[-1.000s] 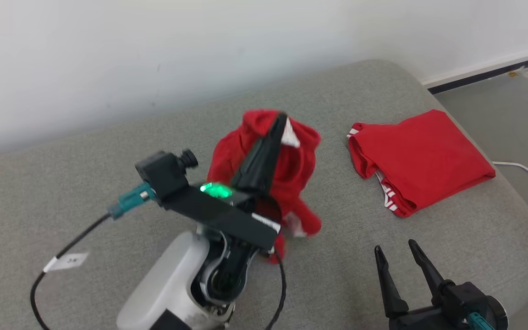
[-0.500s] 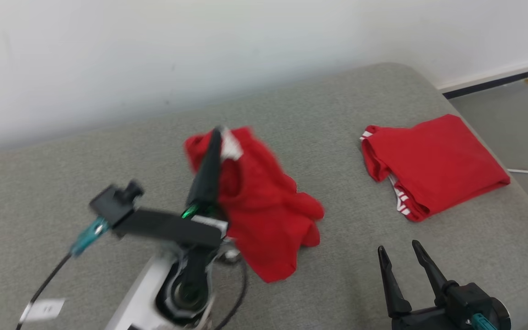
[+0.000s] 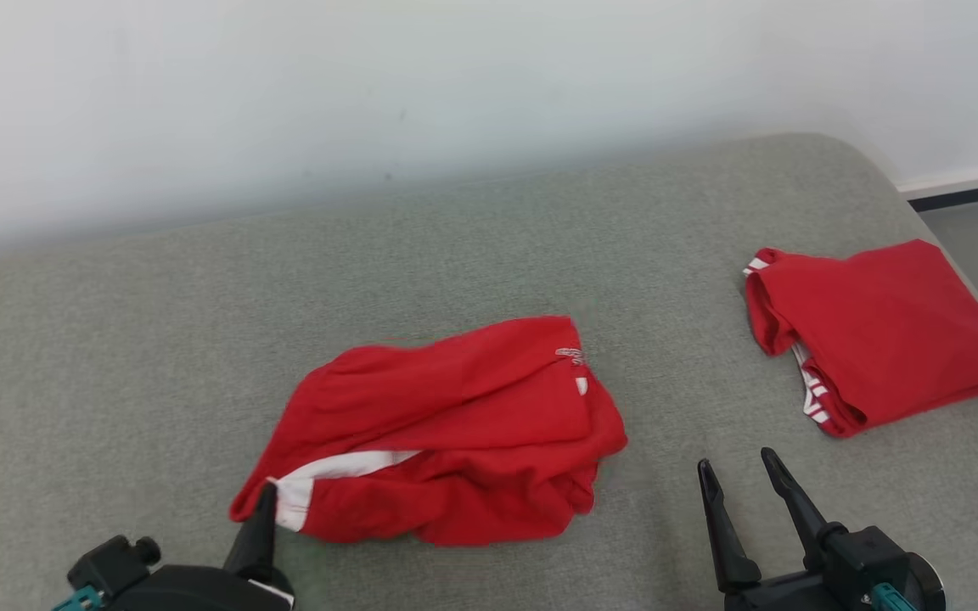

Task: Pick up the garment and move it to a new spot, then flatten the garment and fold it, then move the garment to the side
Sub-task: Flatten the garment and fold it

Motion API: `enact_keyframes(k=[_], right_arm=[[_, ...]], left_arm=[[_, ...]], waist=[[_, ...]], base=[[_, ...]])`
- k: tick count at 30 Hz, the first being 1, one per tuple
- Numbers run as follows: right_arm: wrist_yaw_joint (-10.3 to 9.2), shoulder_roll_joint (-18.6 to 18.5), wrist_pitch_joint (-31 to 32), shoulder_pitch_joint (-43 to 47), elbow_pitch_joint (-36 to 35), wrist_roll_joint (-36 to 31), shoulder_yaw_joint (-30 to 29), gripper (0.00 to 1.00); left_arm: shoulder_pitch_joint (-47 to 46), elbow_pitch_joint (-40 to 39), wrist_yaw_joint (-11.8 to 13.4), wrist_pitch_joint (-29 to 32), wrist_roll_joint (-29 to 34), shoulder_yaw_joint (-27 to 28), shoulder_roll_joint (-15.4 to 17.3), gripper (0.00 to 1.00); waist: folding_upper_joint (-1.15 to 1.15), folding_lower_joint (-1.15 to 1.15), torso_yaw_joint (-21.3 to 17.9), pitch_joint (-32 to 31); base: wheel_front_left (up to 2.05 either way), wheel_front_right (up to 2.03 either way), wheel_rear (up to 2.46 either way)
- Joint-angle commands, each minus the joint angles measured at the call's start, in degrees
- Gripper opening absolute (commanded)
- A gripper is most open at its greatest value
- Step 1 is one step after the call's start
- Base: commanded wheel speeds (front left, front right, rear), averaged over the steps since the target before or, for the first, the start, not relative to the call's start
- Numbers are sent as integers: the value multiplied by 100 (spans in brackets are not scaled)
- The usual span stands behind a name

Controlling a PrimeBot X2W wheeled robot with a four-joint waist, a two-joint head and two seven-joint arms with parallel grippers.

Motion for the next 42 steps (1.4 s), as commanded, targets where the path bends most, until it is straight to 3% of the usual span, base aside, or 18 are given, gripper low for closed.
enact_keyframes(k=[1,7,14,18,24,31,37,42], right_arm=[[-15,-33,2,64,-15,-23,14,100],[-15,-58,39,60,-22,-4,72,100],[-15,-90,42,76,-7,54,72,100],[-15,-80,37,87,-4,55,55,100],[-15,-45,27,73,9,52,28,100],[-15,4,6,-24,62,74,86,100],[-15,32,-12,-18,108,86,103,100],[-15,48,-31,-21,96,67,45,100]], left_arm=[[5,118,84,-95,247,-11,85,0],[-240,492,286,-317,937,-155,160,0],[-513,31,-22,-351,1091,-235,-119,0],[-750,-335,-69,-243,1151,-356,-243,0],[-1587,-1071,-165,118,1105,-641,-673,0],[-2665,-1220,-254,292,1073,-917,-1150,0],[-3359,-1231,-324,47,899,-1074,-1294,0],[-3406,-1503,-396,-194,210,-1199,-1322,0]], waist=[[0,0,85,-28],[0,0,99,-77],[0,0,-25,-153],[0,0,-72,-178],[0,0,-132,-202],[0,0,-335,-214],[0,0,-461,-179],[0,0,-423,-116]], base=[[0,0,0],[0,0,0],[0,0,0],[0,0,0],[0,0,0],[0,0,0],[0,0,0],[0,0,0]])
